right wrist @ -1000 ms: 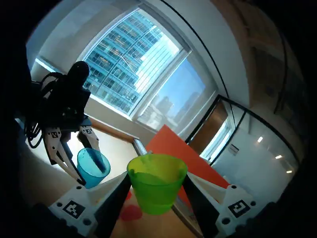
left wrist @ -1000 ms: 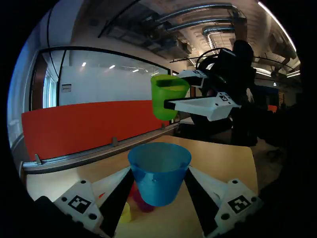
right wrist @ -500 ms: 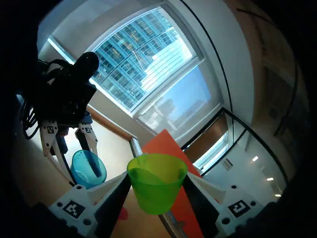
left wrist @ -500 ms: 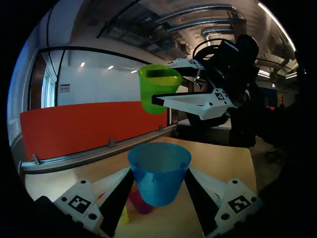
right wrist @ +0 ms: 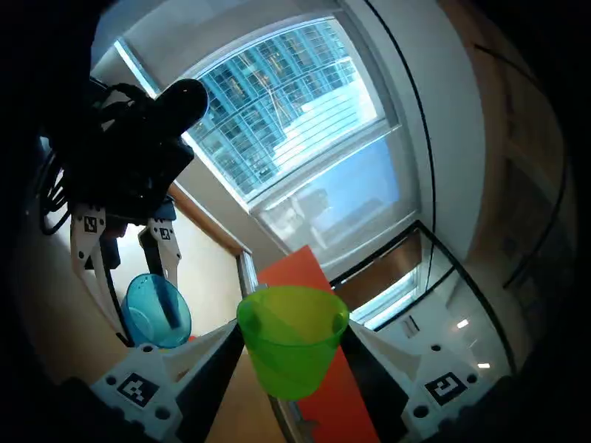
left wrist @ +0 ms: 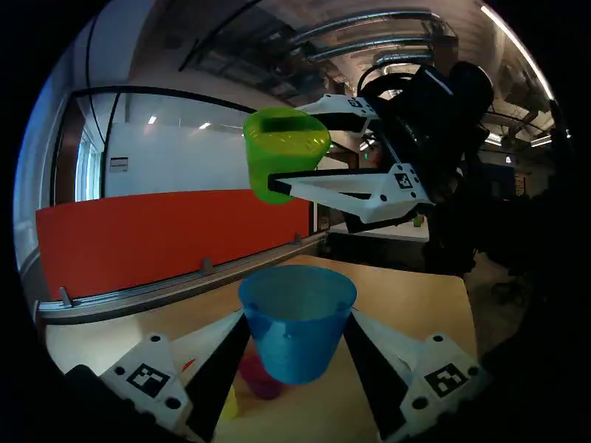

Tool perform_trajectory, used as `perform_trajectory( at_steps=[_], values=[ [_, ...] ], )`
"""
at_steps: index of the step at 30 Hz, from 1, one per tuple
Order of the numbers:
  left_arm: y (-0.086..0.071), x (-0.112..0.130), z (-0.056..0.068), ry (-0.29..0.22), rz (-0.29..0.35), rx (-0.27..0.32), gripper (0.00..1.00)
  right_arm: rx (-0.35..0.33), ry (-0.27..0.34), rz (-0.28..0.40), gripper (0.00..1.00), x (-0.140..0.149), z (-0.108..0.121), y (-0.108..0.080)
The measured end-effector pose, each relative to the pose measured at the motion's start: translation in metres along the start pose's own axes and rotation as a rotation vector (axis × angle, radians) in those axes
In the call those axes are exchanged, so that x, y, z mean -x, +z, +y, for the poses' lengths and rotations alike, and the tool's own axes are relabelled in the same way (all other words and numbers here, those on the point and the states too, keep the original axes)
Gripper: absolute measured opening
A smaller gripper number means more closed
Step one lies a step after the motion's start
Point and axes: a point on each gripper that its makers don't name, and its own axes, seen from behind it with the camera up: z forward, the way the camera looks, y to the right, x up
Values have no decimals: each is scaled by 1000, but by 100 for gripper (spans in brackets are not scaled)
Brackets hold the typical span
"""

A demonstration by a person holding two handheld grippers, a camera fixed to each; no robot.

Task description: Pour water

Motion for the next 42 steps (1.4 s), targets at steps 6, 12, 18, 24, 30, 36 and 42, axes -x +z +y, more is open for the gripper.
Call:
perform_trajectory(
  at_steps=[6,12,18,24,30,36,42],
  values=[
    [1,-1,0,3,0,0,83,3,-49,-4,89,-4,6,3],
    [1,-3,1,0,5,4,83,15,-98,-3,89,-7,12,5],
    [1,-3,3,4,4,6,83,29,-132,0,88,-10,17,6],
    [1,-5,4,7,5,7,83,39,-160,-3,88,-10,21,7],
    [1,-4,4,7,4,8,83,50,-181,-5,89,-10,24,8],
    [-3,-4,6,4,6,11,82,61,-200,-3,88,-12,29,7],
    [-5,-4,7,5,5,12,82,71,-224,0,88,-14,35,7]
  ],
)
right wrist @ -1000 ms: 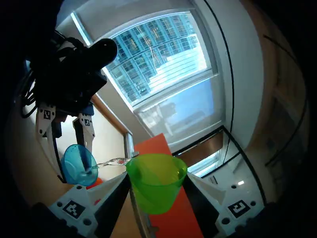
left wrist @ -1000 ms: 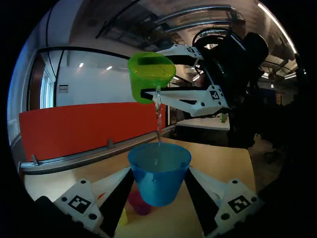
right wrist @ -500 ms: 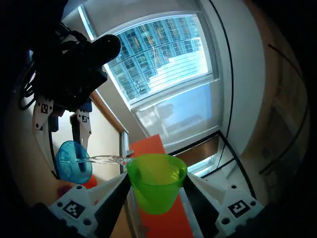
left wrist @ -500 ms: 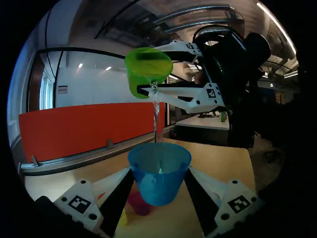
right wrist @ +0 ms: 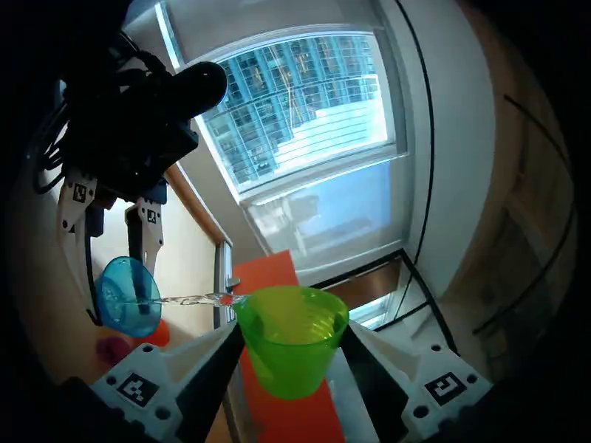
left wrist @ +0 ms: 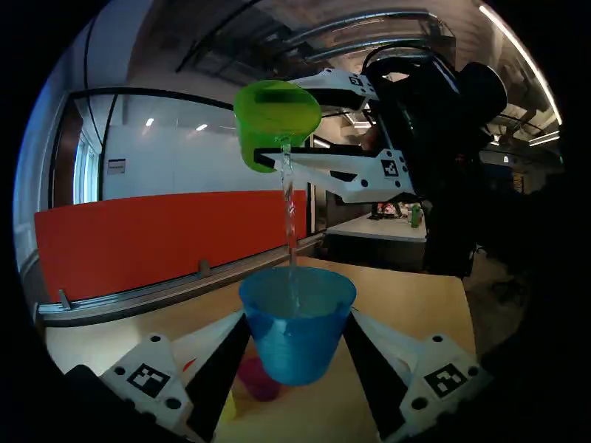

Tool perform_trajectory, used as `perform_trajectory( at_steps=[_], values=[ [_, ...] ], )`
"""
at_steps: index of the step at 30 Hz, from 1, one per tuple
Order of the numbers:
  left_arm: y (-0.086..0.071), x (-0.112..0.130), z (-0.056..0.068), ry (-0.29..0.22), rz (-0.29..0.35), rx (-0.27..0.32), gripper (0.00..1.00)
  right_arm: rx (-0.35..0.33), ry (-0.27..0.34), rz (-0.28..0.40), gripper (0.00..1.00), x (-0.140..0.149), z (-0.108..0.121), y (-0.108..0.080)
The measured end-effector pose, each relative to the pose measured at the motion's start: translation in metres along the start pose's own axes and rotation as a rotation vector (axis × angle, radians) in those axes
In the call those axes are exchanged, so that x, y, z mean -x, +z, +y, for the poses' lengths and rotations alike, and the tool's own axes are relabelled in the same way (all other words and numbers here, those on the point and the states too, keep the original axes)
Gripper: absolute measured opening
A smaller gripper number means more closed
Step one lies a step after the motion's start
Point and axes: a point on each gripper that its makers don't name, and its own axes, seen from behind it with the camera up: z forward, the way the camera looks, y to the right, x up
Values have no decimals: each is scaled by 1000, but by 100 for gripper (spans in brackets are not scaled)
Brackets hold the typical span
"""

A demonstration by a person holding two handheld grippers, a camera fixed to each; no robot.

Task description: Pour water

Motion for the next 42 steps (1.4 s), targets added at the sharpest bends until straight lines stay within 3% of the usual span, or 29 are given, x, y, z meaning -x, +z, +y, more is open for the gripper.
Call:
perform_trajectory(
  at_steps=[17,23,29,35,42],
  values=[
    [3,1,1,-2,-3,1,82,11,-78,-4,88,-2,8,4],
    [10,0,-8,-1,-2,-2,82,13,-107,-5,88,-2,10,6],
    [6,0,4,0,-3,9,82,15,-133,-6,88,-3,11,7],
    [15,0,-6,1,-4,4,82,21,-160,-5,88,-4,13,7],
    [8,1,2,0,-4,8,82,25,-189,-7,88,-4,15,9]
  ],
)
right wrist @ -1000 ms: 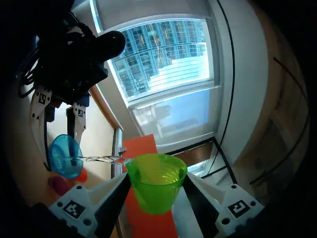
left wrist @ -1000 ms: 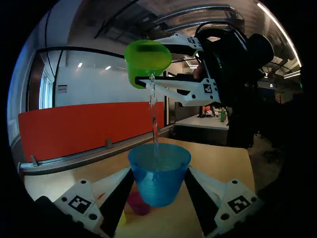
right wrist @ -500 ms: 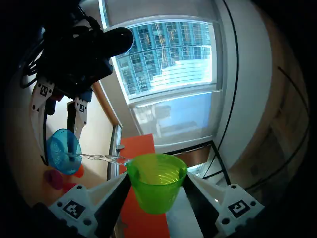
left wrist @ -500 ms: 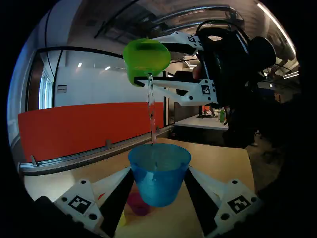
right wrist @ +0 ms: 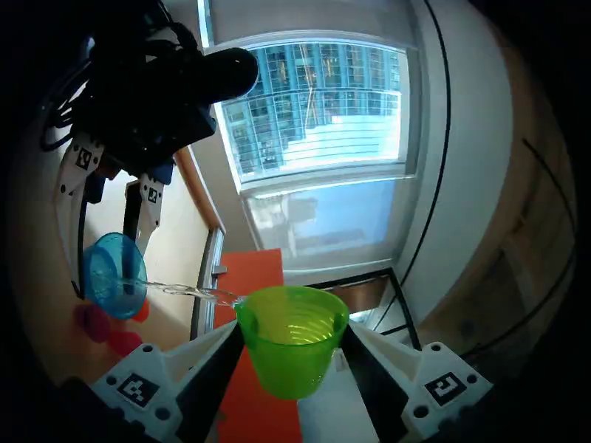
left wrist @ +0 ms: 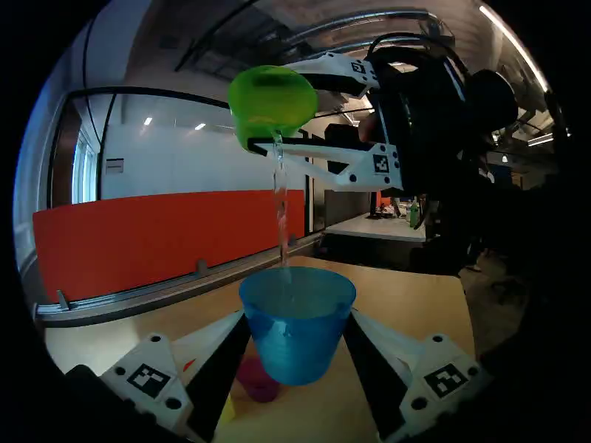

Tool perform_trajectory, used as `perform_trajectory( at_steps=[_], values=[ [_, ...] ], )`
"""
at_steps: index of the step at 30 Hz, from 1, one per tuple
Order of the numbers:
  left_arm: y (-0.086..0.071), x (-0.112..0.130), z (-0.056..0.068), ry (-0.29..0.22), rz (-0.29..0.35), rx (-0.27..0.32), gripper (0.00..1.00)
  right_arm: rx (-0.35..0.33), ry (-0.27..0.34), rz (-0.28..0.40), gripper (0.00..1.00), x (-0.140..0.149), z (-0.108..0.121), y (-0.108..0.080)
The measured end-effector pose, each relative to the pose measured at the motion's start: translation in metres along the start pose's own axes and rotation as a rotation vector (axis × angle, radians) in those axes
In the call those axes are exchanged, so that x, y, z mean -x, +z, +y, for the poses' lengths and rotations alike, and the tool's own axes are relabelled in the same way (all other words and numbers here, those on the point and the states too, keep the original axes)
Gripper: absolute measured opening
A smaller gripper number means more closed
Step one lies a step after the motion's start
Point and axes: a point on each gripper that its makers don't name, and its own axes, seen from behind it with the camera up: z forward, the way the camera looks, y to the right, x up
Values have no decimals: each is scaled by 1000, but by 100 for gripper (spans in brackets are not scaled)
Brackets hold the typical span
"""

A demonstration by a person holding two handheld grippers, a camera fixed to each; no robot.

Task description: Pour water

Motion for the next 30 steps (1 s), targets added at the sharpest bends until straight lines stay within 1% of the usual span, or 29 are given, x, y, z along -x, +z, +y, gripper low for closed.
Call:
perform_trajectory(
  at_steps=[2,5,8,11,30],
  values=[
    [3,0,-4,0,-1,-7,82,1,-10,-2,88,0,0,0],
    [6,0,-7,0,-1,-3,82,1,-27,-2,88,0,0,1],
    [4,0,-2,-1,-1,7,82,1,-43,-1,88,-3,-1,1],
    [3,1,0,-3,-1,8,82,0,-59,-1,88,-4,0,1],
    [2,0,-2,-5,0,0,82,13,-172,1,88,-14,5,3]
  ],
)
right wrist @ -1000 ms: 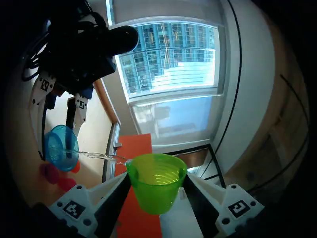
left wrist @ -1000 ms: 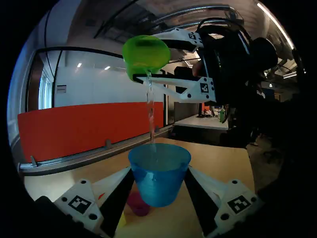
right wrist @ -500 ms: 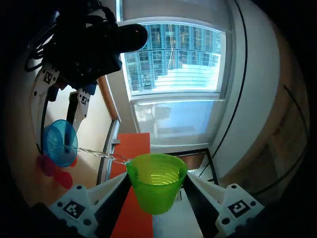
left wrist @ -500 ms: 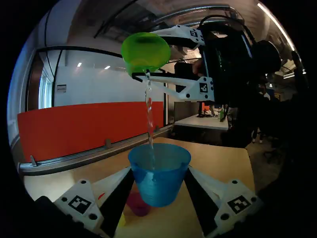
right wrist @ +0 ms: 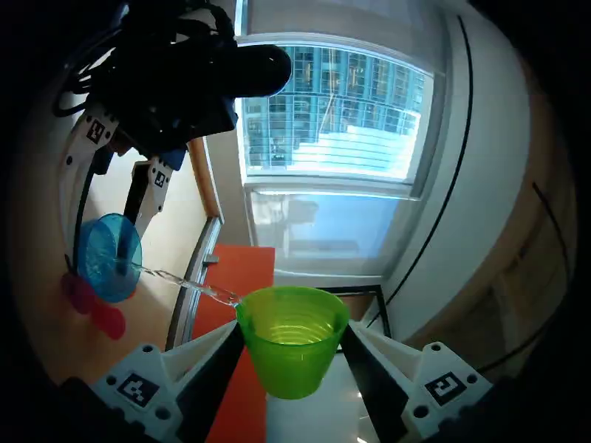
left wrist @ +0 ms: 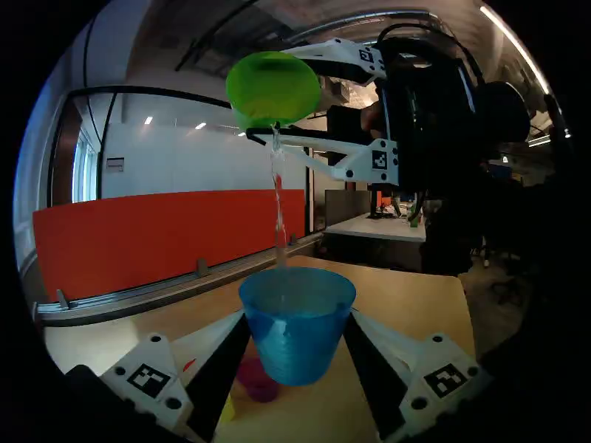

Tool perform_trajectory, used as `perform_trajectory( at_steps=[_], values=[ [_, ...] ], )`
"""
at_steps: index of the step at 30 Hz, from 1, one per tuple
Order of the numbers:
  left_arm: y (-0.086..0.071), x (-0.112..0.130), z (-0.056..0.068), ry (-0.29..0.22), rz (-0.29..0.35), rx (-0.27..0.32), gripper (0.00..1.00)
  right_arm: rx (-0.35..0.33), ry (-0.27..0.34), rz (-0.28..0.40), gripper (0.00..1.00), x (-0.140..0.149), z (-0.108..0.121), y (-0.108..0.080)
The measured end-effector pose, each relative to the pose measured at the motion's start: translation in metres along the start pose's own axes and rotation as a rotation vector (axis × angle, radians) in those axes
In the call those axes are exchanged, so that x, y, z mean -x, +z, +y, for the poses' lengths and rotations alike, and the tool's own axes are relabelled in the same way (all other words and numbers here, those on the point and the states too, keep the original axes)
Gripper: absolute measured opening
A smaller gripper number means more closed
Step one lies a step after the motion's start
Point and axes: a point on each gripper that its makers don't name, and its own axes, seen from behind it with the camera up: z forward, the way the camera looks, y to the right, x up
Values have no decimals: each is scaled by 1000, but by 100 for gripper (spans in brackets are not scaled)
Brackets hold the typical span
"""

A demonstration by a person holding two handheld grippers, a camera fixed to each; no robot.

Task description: Pour water

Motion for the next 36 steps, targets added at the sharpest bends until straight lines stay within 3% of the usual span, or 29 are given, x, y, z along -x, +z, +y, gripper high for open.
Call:
perform_trajectory(
  at_steps=[21,29,36],
  values=[
    [1,0,-1,-12,8,1,82,-1,-72,9,88,-9,0,0],
    [1,0,-1,-13,9,3,82,4,-30,15,88,-10,3,-1],
    [2,-1,-3,-13,11,0,82,2,68,16,88,-4,3,-3]
  ],
)
